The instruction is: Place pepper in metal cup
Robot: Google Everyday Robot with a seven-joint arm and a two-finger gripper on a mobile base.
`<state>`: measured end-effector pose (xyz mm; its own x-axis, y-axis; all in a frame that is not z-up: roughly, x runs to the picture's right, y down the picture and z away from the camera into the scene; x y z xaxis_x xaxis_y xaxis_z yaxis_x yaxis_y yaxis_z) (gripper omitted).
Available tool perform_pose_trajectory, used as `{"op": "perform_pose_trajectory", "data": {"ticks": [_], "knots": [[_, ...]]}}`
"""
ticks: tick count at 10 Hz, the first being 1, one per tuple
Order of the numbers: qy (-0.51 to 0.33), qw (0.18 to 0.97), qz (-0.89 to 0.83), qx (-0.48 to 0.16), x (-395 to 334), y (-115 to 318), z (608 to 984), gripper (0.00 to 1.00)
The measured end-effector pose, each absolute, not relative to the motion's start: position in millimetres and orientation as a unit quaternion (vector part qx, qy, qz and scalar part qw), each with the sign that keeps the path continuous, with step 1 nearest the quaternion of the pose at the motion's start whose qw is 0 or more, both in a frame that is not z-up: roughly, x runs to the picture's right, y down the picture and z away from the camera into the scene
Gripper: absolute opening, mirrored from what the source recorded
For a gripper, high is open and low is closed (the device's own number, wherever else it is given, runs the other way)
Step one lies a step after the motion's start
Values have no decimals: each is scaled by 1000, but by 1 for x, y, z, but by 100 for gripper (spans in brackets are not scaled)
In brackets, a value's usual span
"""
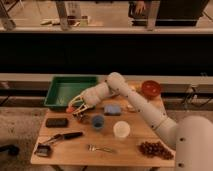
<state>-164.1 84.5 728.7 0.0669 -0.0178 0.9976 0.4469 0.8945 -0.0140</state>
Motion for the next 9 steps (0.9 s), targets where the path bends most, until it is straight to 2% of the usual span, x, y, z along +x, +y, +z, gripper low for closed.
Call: {"op": "perform_pose_trajectory", "data": {"ticks": [9], "knots": [[-674, 704, -143, -175, -171, 97, 768, 0]]}}
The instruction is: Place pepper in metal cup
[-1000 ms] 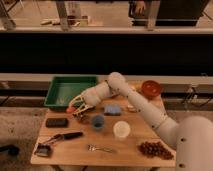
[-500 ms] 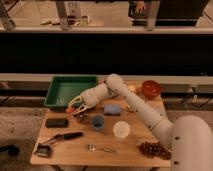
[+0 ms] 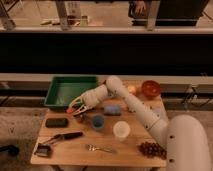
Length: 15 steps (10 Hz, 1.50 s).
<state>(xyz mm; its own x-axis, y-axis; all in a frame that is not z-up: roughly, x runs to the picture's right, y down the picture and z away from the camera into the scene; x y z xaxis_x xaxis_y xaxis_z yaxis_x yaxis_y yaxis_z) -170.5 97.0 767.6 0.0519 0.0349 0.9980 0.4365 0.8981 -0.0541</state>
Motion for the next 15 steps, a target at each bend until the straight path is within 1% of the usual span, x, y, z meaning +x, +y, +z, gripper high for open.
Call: {"op": "perform_pose_trajectory", "data": {"ticks": [3, 4, 5, 6, 8, 9, 10, 11, 12, 13, 15], "knots": [[-673, 703, -139, -181, -171, 101, 775, 0], [-673, 702, -140, -184, -172, 102, 777, 2], [-673, 702, -140, -187, -173, 104, 780, 8], [-672, 702, -140, -191, -173, 106, 784, 17], [-669, 702, -137, -204, -175, 110, 794, 39], [-668, 702, -137, -208, -175, 111, 796, 46], [-666, 702, -133, -214, -175, 112, 800, 59], [-665, 704, -131, -215, -174, 112, 802, 69], [-664, 704, -129, -216, -173, 113, 803, 76], [-663, 705, -128, -217, -172, 113, 804, 80], [-662, 706, -127, -217, -170, 113, 804, 80]]}}
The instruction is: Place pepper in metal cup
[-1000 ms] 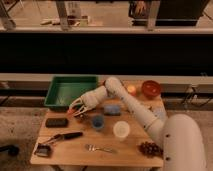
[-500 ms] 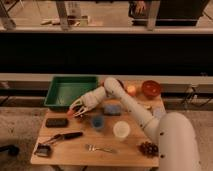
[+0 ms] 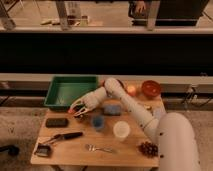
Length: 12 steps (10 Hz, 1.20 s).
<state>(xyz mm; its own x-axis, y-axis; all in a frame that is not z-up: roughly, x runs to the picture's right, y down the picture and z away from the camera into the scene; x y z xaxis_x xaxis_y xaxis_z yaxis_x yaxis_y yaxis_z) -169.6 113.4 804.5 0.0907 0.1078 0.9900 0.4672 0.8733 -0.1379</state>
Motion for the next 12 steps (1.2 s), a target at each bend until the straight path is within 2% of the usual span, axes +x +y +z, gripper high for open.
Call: {"op": "perform_pose_trajectory", "data": {"ticks": [7, 12], "knots": [[-651, 719, -135, -205, -161, 102, 797, 80], [-603, 758, -159, -189, -128, 72, 776, 80]]}}
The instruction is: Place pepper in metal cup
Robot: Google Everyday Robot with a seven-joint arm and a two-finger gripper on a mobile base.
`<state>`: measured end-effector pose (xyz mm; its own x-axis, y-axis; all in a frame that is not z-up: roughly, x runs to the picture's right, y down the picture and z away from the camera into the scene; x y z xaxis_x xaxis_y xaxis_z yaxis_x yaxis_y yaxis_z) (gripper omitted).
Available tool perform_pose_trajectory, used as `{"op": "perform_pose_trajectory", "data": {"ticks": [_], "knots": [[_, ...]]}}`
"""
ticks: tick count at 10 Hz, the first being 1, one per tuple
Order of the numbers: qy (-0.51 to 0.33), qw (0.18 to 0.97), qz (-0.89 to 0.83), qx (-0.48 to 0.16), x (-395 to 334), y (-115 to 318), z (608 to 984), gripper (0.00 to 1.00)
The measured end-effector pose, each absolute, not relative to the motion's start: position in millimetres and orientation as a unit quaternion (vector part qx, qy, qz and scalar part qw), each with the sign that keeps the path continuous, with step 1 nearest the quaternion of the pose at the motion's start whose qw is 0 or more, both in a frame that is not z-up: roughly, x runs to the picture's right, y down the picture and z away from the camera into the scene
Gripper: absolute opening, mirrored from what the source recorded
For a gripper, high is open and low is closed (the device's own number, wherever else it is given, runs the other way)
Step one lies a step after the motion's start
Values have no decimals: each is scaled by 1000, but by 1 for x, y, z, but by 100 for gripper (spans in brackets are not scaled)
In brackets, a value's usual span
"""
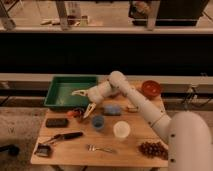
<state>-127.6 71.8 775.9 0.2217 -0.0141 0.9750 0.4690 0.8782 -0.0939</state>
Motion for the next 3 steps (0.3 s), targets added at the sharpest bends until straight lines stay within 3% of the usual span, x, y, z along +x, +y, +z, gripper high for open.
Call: {"op": "perform_pose_trajectory", "data": {"ticks": [3], "knots": [[-563, 790, -182, -165, -101, 48, 739, 80]]}}
